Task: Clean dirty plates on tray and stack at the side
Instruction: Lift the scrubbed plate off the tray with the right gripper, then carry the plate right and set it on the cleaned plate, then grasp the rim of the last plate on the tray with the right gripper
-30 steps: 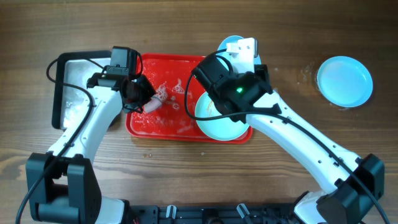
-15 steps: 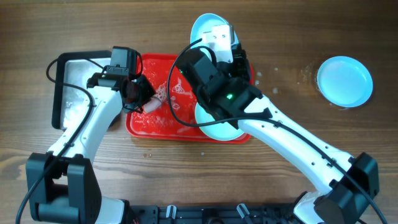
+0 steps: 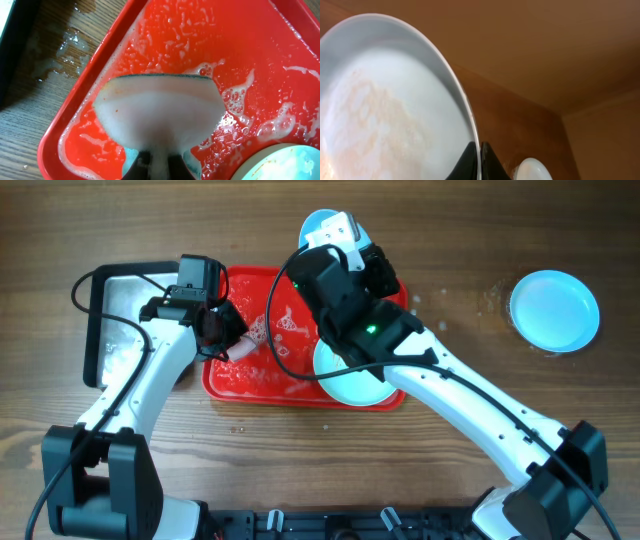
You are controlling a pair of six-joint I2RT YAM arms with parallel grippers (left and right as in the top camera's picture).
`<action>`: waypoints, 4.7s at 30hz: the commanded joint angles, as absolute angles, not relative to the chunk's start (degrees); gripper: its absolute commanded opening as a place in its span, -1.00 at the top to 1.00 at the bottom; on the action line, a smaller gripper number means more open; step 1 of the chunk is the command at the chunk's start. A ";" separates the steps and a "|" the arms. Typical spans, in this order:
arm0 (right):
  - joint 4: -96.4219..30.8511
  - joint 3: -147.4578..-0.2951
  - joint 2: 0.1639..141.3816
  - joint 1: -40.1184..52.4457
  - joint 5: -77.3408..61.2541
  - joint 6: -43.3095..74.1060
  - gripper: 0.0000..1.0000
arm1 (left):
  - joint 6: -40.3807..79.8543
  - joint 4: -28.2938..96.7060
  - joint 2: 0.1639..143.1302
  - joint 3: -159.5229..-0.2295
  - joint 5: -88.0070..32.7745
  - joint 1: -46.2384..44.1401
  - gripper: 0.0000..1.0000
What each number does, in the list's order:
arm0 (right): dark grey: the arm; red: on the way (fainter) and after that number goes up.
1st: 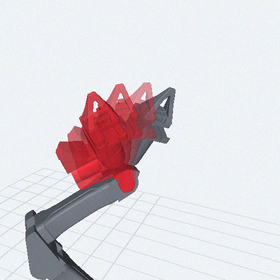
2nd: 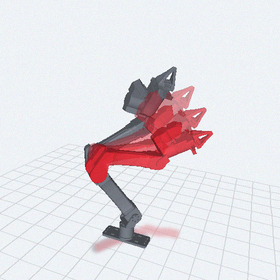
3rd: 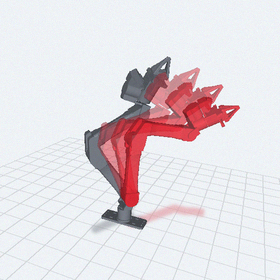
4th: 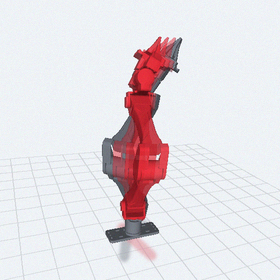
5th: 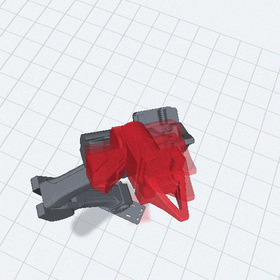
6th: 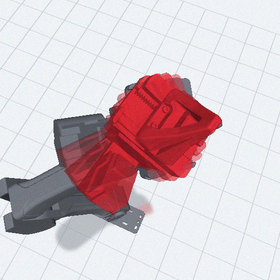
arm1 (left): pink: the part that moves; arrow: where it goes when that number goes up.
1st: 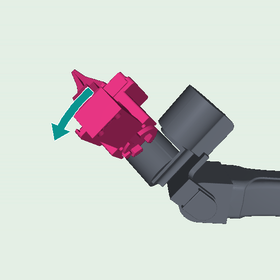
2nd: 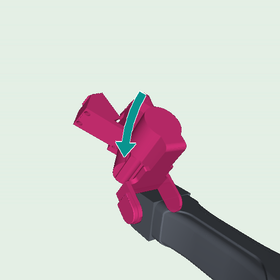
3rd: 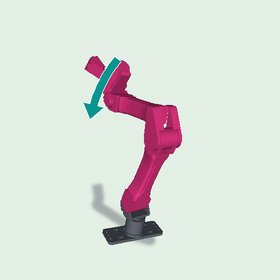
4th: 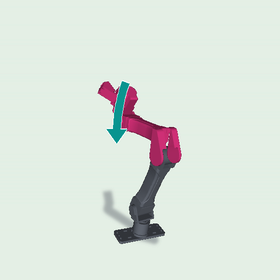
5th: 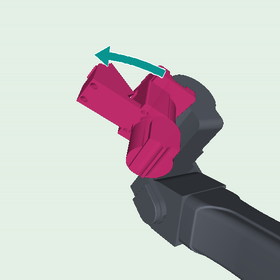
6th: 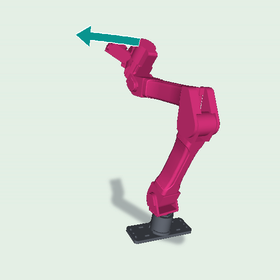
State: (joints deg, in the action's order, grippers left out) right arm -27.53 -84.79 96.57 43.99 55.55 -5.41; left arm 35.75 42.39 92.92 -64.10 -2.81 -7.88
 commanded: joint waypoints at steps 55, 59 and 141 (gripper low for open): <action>-41.01 -84.01 95.44 10.39 -22.37 14.61 0.91 | 34.72 42.68 93.38 -64.07 -1.41 -8.03 0.92; -47.00 -83.99 95.44 -6.70 -23.75 15.31 0.91 | 34.72 42.68 93.38 -64.07 -1.39 -8.03 0.92; -48.66 -61.06 102.45 21.91 -15.05 32.95 0.31 | 34.70 43.40 93.41 -64.07 -1.85 -8.05 0.92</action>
State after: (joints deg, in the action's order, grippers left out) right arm -49.43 -60.23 101.27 21.71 -13.30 33.98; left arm 35.62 42.94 93.01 -64.10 -2.39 -7.88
